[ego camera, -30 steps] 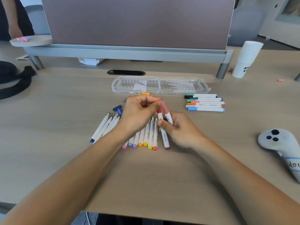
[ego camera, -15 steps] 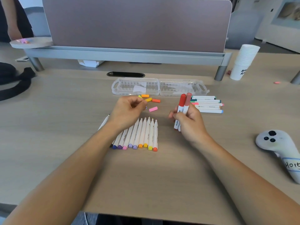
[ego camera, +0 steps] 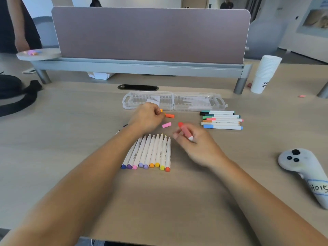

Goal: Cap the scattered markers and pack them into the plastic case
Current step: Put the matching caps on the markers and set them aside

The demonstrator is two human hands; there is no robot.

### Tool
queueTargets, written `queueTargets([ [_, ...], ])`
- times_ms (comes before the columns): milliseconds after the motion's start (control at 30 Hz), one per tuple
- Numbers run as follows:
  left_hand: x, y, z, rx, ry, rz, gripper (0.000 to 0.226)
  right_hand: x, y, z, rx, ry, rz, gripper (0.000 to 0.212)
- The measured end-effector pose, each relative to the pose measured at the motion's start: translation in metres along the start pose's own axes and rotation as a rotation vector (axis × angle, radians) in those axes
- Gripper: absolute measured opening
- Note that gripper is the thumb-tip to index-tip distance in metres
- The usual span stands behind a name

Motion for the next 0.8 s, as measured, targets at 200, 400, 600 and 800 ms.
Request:
queueTargets([
  [200, 0.038, -0.016, -0.014, 0.192, 0.064, -0.055, 0.022, -0.006, 0.007, -0.02, -0.404, 0.203, 0.104, 0.015],
  [400, 0.055, -0.02, -0.026, 0.43, 0.197, -0.17, 0.021, -0.009, 0.009, -0.015, -0.495, 0.207, 0.024, 0.015],
  [600, 0.051, -0.02, -0.036, 0.552, 0.234, -0.29, 0.028, -0.006, 0.006, -0.001, -0.504, 0.19, -0.219, 0.015],
  [800, 0.034, -0.024, -0.019, 0.402, 0.1, -0.377, 0.033, -0.004, -0.001, 0.012, -0.521, 0.142, -0.33, 0.021],
])
Point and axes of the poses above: each hand's wrist, its own x-axis towards the middle knuckle, its own z-axis out of the back of the hand, y = z × x, the point moved 3 cm from there along x, towards the middle knuckle, and after that the axes turned 1 degree about -z, right-handed, at the moved point
